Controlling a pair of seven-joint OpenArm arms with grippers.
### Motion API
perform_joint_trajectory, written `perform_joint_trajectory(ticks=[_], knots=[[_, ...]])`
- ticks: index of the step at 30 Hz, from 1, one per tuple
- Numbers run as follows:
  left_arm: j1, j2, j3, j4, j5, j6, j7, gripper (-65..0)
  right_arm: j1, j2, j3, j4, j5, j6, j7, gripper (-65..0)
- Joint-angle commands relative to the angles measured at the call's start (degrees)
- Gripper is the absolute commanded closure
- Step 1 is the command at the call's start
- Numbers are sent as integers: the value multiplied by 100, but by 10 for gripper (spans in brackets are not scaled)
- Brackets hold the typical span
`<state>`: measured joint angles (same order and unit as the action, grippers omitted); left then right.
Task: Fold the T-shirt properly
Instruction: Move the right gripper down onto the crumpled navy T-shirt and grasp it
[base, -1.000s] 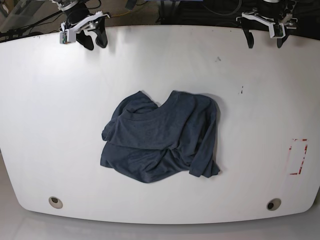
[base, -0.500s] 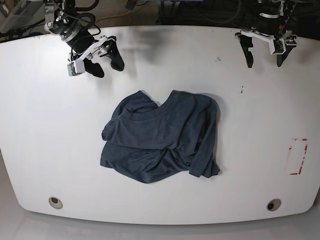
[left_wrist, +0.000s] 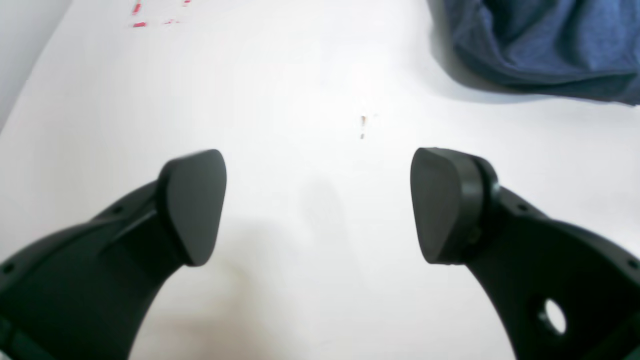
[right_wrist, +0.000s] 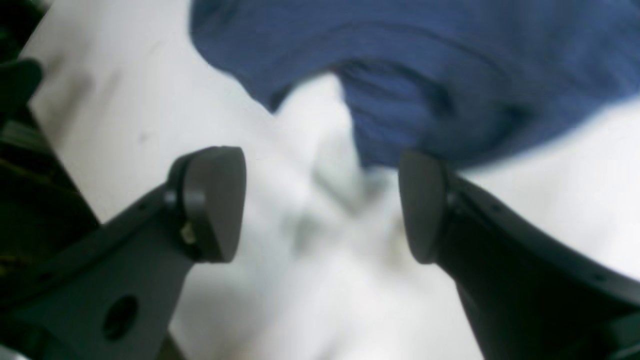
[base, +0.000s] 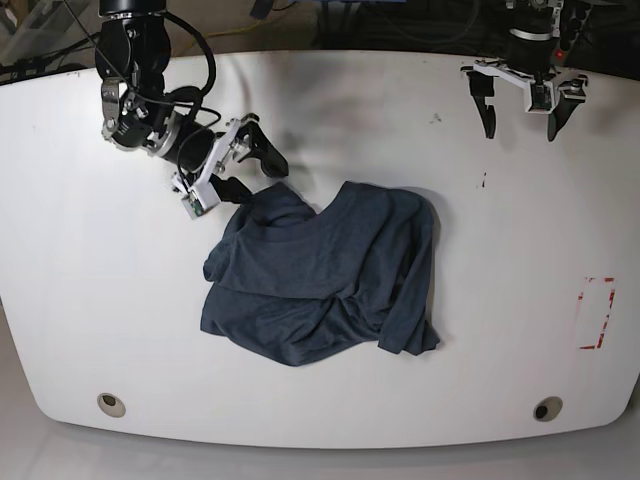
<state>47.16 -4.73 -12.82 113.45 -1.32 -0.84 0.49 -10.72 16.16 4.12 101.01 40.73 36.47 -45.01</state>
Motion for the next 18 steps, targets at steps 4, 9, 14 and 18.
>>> perform_joint_trajectory(ticks=[4,9,14,18], knots=[[-96,-24,-32,88,5,36,-150,-536,602,76,-724,-541,90,23,93,-458],[-105,-24,-50,88,5,36,-150,-536,1050,50,-1445,-1059,81,15,110,-458],[-105,-24,-50,88,5,36,-150,-536,1455,-100,-1858,-1631,81,6,119,-458],[-105,-24,-32,79,5,36,-150,-536,1701,-249,-1955,-2097,72,-3,119,-458]])
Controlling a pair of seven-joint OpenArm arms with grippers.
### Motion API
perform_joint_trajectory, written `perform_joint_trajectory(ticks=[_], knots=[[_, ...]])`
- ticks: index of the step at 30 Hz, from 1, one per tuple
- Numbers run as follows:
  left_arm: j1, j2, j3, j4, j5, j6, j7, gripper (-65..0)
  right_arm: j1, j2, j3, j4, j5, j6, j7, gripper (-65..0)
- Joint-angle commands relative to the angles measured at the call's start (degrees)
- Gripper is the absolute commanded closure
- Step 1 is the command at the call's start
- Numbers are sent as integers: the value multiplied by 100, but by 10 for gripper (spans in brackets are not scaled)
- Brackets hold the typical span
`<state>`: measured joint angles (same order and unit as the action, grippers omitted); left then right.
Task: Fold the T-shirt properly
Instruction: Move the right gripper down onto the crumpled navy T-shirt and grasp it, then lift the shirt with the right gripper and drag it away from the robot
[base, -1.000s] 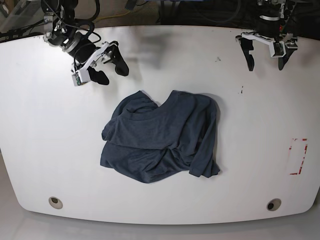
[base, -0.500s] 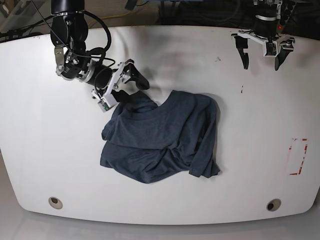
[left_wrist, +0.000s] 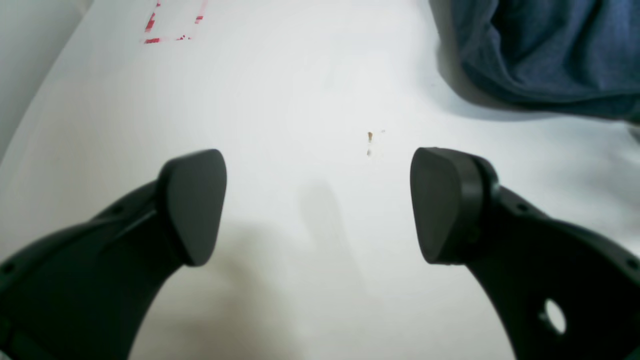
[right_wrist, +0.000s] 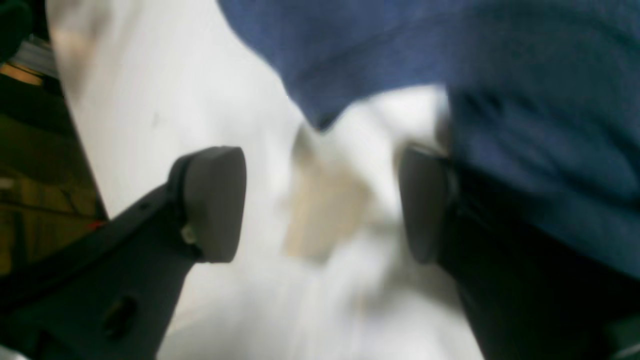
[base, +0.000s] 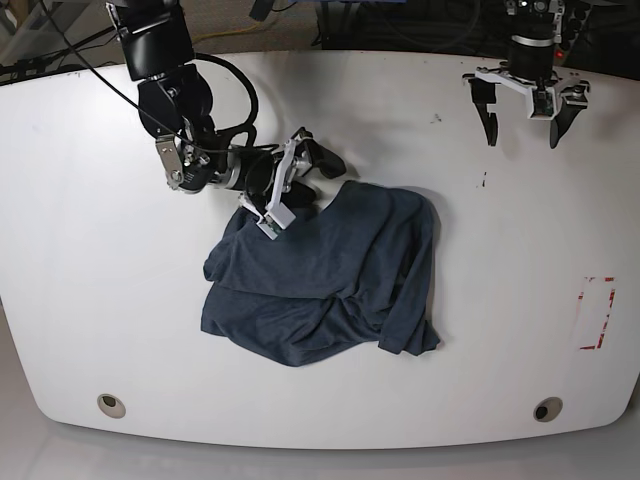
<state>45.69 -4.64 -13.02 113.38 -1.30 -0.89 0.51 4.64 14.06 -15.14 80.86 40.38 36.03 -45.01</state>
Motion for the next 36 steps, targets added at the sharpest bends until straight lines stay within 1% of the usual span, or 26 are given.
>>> perform_joint_trajectory(ticks=[1,4,6,9,12,14,18,21,22,23,26,27,28,30,31,33,36], knots=[[42,-32,-4,86,3,40,-152,-536,217,-48,-56,-169,107,41,128,-458],[51,-32,-4,86,3,40,-152,-536,375,-189,-91,-389,98,41,128,-458],[51,-32,-4,86,3,40,-152,-536,419,-259,-91,-477,-69,6,128,-458],[51,-32,-4,86,3,40,-152,-536,472,-514,-91,-495,-667,-214,128,-458],[51,-32,-4,86,3,40,-152,-536,454,-839,-56,-512,-1300,-249,137,-458],[42,-32,-4,86,3,40,-152,-536,445,-971,-56,-512,-1537,-249,137,-458],[42,-32,-4,86,3,40,-152,-536,437,-1130,-56,-512,-1651,-258,137,-458],[42,-32,-4,77,3,40,-152,-536,437,-1174,-56,-495,-1651,-258,207,-455],[42,-32,-4,51,3,40,-152,-536,428,-1174,-56,-486,-1651,-276,268,-444],[42,-32,-4,42,3,40,-152,-536,428,-1182,-56,-486,-1651,-293,312,-428],[42,-41,-4,16,3,40,-152,-536,428,-1182,-56,-512,-1651,-293,444,-319],[42,-41,-4,16,3,40,-152,-536,428,-1182,-56,-512,-1651,-293,479,-274],[42,-41,-4,16,3,40,-152,-536,428,-1182,-56,-521,-1686,-302,515,-216],[42,-41,-4,16,3,40,-152,-536,428,-1182,-56,-521,-1695,-302,567,-141],[42,-41,-4,16,3,40,-152,-536,419,-1174,-56,-521,-1695,-302,603,-82],[42,-59,-4,16,3,40,-152,-536,393,-1165,-56,-486,-1678,-302,603,-8],[42,-59,5,16,3,40,-152,-536,270,-1024,-56,-222,-1651,-302,603,0]])
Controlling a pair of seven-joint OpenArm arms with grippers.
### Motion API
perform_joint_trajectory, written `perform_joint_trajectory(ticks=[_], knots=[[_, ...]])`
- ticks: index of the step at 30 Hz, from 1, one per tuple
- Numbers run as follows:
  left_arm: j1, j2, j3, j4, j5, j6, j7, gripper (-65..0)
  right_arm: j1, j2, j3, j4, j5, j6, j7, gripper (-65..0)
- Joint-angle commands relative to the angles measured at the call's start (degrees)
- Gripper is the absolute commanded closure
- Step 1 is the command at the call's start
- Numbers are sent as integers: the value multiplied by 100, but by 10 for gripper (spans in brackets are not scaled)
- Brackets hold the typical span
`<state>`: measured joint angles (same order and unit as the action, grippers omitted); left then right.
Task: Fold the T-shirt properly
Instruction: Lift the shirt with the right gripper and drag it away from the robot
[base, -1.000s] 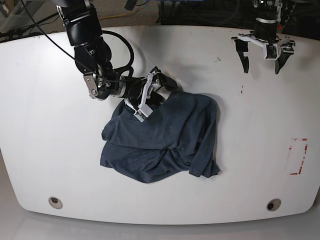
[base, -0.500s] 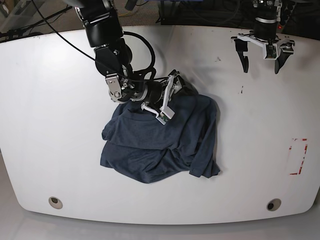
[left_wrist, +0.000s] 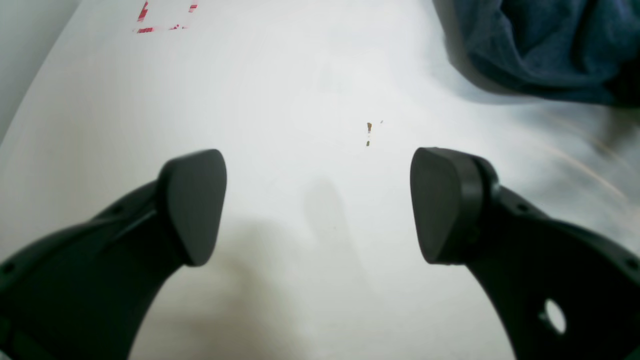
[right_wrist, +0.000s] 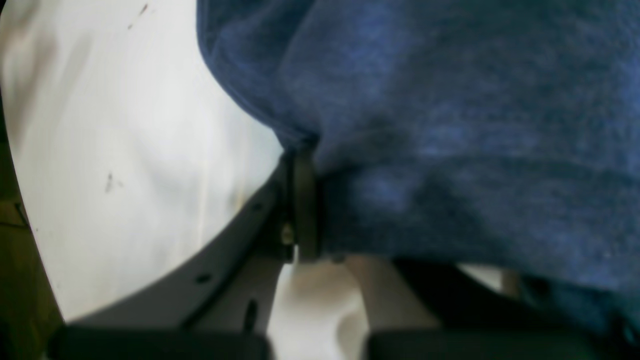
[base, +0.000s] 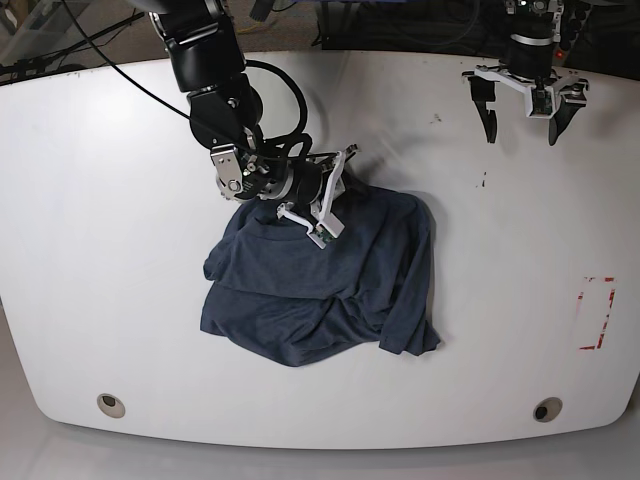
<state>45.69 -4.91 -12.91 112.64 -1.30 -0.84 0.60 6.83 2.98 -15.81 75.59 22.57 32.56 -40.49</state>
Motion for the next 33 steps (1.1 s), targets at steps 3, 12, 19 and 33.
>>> perform_joint_trajectory(ticks=[3,12,19,33], knots=[[-11,-32,-6,90,3,36,-161,-536,-169,242,12,841,121,46,115,0],[-512,-41,-6,134,3,36,894,-536,-1065,893,821,2520,130,98,124,0],[-1101,-15,108,143,-6,36,1703,-536,-1109,1517,1454,3601,130,239,133,0],[-1734,-50,1005,143,-6,27,1746,-540,1211,1851,2236,3839,95,744,-1081,0]])
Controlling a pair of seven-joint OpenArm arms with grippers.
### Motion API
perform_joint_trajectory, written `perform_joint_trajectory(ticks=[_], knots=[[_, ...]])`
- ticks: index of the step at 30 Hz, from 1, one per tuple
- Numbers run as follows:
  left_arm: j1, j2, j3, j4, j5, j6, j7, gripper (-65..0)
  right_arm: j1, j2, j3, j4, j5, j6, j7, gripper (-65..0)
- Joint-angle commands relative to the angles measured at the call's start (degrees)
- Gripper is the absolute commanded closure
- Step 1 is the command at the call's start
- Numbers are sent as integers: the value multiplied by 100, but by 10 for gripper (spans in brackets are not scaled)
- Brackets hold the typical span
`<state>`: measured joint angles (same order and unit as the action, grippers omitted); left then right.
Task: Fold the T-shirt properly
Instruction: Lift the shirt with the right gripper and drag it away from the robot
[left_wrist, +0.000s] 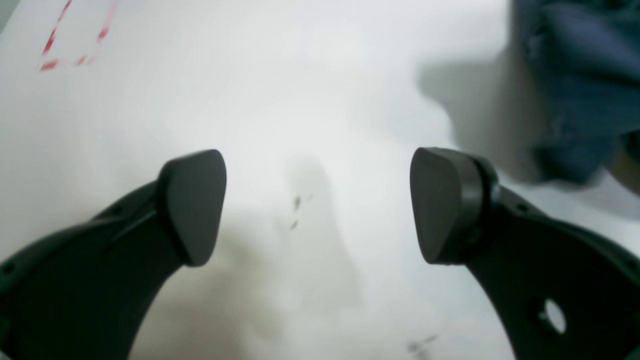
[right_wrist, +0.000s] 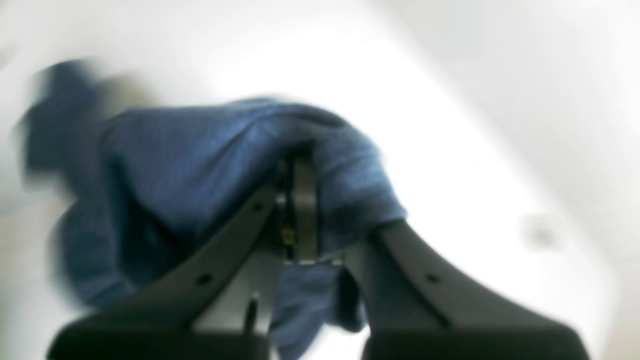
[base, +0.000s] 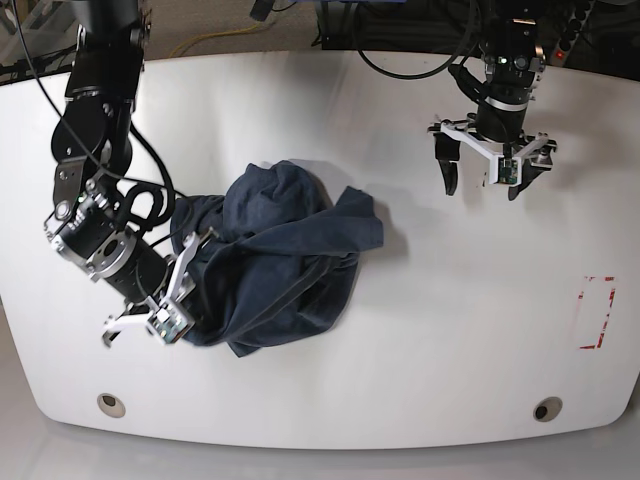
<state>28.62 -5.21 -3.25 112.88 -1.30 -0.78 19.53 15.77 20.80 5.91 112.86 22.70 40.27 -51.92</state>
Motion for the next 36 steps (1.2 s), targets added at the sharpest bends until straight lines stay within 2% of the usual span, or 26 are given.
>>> perform_joint_trajectory(ticks=[1,3,6,11,14,22,26,36], knots=[[-62,-19,92,119,3,20,-146,-540,581,70,81,103,73,-27,-52,0],[-115,-19,188,119,3,-59,-146,-540,942,70,81,103,73,-27,-219,0],[-159,-19,285,119,3,-454,-111,-540,1531,70,37,103,73,-27,-491,0],[-467,25,373,119,3,-1096,469,-537,2401,123,-297,-37,73,-27,-606,0],[-607,25,593,119,3,-1272,654,-537,2779,254,-455,-161,73,-27,-606,0],[-1012,16,1147,75,3,-1316,662,-537,3676,263,-613,-618,73,-27,-606,0],[-1267,16,1560,39,3,-1316,662,-537,4150,369,-859,-873,73,-27,-606,0],[-1987,121,2430,-796,-6,-1316,662,-537,5179,395,-1290,-1365,73,-27,-606,0]])
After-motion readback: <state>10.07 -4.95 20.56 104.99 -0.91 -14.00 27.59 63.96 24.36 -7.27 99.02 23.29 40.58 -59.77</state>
